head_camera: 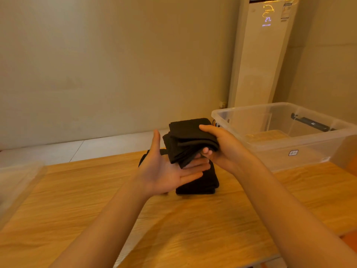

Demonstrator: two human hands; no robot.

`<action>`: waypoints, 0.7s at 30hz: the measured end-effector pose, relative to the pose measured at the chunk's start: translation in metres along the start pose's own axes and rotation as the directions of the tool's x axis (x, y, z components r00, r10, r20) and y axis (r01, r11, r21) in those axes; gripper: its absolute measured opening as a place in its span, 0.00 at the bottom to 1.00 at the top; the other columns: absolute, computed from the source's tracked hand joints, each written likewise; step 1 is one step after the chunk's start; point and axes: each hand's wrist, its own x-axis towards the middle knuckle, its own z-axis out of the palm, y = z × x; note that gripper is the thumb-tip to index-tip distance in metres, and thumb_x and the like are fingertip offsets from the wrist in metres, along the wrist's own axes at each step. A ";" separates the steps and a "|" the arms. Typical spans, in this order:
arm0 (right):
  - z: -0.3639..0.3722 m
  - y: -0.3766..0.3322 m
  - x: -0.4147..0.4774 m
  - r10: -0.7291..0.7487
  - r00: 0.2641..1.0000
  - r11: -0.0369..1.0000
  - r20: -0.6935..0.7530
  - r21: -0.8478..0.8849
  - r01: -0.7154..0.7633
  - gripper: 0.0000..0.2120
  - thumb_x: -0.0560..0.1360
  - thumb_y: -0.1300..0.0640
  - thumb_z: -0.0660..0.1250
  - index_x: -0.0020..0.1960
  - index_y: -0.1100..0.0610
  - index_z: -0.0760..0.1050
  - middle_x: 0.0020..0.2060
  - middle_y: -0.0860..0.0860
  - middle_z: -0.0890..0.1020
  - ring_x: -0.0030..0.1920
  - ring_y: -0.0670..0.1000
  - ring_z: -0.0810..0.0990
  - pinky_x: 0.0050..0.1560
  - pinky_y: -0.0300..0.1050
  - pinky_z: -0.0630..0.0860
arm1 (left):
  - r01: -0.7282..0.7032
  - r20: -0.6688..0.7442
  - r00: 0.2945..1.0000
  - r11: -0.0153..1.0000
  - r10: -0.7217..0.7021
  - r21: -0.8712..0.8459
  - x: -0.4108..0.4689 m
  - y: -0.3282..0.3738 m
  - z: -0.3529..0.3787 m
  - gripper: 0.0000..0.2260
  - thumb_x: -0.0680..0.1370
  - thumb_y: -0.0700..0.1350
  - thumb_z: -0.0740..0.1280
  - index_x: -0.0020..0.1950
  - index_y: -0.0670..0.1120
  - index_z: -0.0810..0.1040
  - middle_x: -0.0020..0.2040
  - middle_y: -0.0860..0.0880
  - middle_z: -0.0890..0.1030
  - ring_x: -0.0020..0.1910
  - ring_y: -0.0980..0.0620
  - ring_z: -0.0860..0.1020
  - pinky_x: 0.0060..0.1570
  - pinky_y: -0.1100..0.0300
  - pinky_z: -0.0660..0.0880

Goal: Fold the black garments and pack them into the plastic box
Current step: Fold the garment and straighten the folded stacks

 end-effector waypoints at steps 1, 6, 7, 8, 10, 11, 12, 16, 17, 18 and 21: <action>-0.001 -0.001 -0.003 -0.004 1.000 1.000 0.014 -0.026 0.005 0.07 0.79 0.58 0.62 0.50 0.63 0.72 0.33 0.57 0.76 0.20 0.47 0.72 0.18 0.33 0.67 | -0.055 0.004 0.998 0.998 0.055 -0.044 0.002 0.006 0.004 0.48 0.67 0.75 0.56 0.73 0.40 0.67 0.68 0.34 0.72 0.67 0.35 0.71 0.71 0.44 0.62; -0.013 -0.001 -0.005 0.011 1.000 0.992 -0.023 -0.126 -0.014 0.10 0.80 0.58 0.61 0.58 0.62 0.68 0.35 0.57 0.78 0.21 0.48 0.73 0.19 0.34 0.69 | -0.091 -0.196 0.968 0.943 0.160 0.320 0.019 0.030 0.028 0.23 0.73 0.58 0.67 0.59 0.42 0.79 0.54 0.40 0.82 0.51 0.42 0.82 0.53 0.51 0.79; -0.015 -0.001 -0.003 0.009 0.999 0.989 -0.031 -0.146 -0.014 0.12 0.80 0.57 0.61 0.60 0.62 0.68 0.35 0.57 0.78 0.22 0.48 0.73 0.19 0.34 0.70 | -0.060 -0.239 0.955 0.900 0.178 0.432 0.023 0.033 0.030 0.19 0.74 0.54 0.67 0.57 0.42 0.79 0.50 0.42 0.84 0.47 0.44 0.83 0.47 0.54 0.80; -0.017 -0.001 -0.001 0.008 0.999 0.986 -0.040 -0.166 -0.014 0.14 0.80 0.57 0.62 0.62 0.63 0.68 0.36 0.57 0.79 0.23 0.48 0.73 0.20 0.34 0.70 | -0.027 -0.273 0.942 0.855 0.196 0.518 0.027 0.036 0.032 0.15 0.75 0.51 0.68 0.56 0.43 0.78 0.48 0.43 0.83 0.45 0.46 0.83 0.43 0.56 0.80; -0.023 0.002 0.004 0.005 0.998 0.973 -0.069 -0.230 -0.021 0.16 0.79 0.56 0.63 0.63 0.62 0.67 0.41 0.58 0.79 0.24 0.48 0.75 0.21 0.35 0.71 | 0.003 -0.315 0.922 0.809 0.226 0.587 0.036 0.041 0.028 0.13 0.75 0.47 0.68 0.57 0.43 0.77 0.48 0.44 0.81 0.45 0.47 0.82 0.42 0.56 0.79; -0.027 0.006 0.007 0.005 0.995 0.956 -0.102 -0.291 -0.035 0.17 0.79 0.55 0.64 0.64 0.61 0.67 0.43 0.58 0.79 0.24 0.49 0.75 0.21 0.35 0.71 | 0.016 -0.350 0.907 0.813 0.232 0.581 0.040 0.040 0.022 0.14 0.74 0.45 0.69 0.58 0.42 0.76 0.49 0.43 0.81 0.47 0.47 0.81 0.42 0.55 0.78; -0.031 0.012 0.010 0.008 0.988 0.923 -0.154 -0.379 -0.067 0.18 0.78 0.55 0.65 0.65 0.60 0.66 0.45 0.58 0.80 0.25 0.49 0.76 0.21 0.36 0.71 | 0.039 -0.403 0.886 0.827 0.232 0.562 0.044 0.037 0.014 0.15 0.74 0.43 0.69 0.59 0.42 0.76 0.49 0.43 0.81 0.48 0.46 0.81 0.43 0.54 0.78; -0.047 0.045 0.023 0.038 0.940 0.696 -0.340 -0.665 -0.269 0.20 0.78 0.53 0.65 0.66 0.55 0.64 0.58 0.57 0.76 0.29 0.50 0.79 0.20 0.36 0.71 | 0.148 -0.553 0.807 0.836 0.207 0.529 0.063 0.010 -0.022 0.24 0.74 0.40 0.71 0.69 0.46 0.69 0.59 0.43 0.78 0.55 0.44 0.79 0.53 0.49 0.78; -0.049 0.050 0.025 0.011 0.939 0.659 -0.345 -0.703 -0.266 0.18 0.78 0.51 0.65 0.65 0.55 0.64 0.57 0.56 0.76 0.28 0.49 0.79 0.21 0.36 0.70 | 0.141 -0.560 0.795 0.826 0.234 0.545 0.066 0.006 -0.026 0.25 0.75 0.41 0.71 0.70 0.47 0.68 0.60 0.43 0.77 0.56 0.44 0.79 0.55 0.48 0.78; -0.051 0.052 0.027 -0.021 0.940 0.626 -0.339 -0.738 -0.252 0.17 0.78 0.50 0.64 0.63 0.54 0.65 0.57 0.54 0.77 0.27 0.49 0.79 0.22 0.36 0.71 | 0.126 -0.553 0.786 0.804 0.276 0.581 0.069 0.006 -0.029 0.25 0.75 0.42 0.71 0.70 0.47 0.68 0.61 0.44 0.77 0.57 0.45 0.78 0.58 0.47 0.76; -0.052 0.050 0.027 -0.081 0.945 0.569 -0.316 -0.794 -0.217 0.14 0.78 0.48 0.63 0.59 0.51 0.64 0.55 0.52 0.77 0.26 0.47 0.79 0.25 0.38 0.72 | 0.115 -0.495 0.791 0.707 0.359 0.698 0.075 0.011 -0.028 0.26 0.76 0.42 0.69 0.72 0.50 0.65 0.64 0.46 0.74 0.61 0.46 0.75 0.63 0.46 0.73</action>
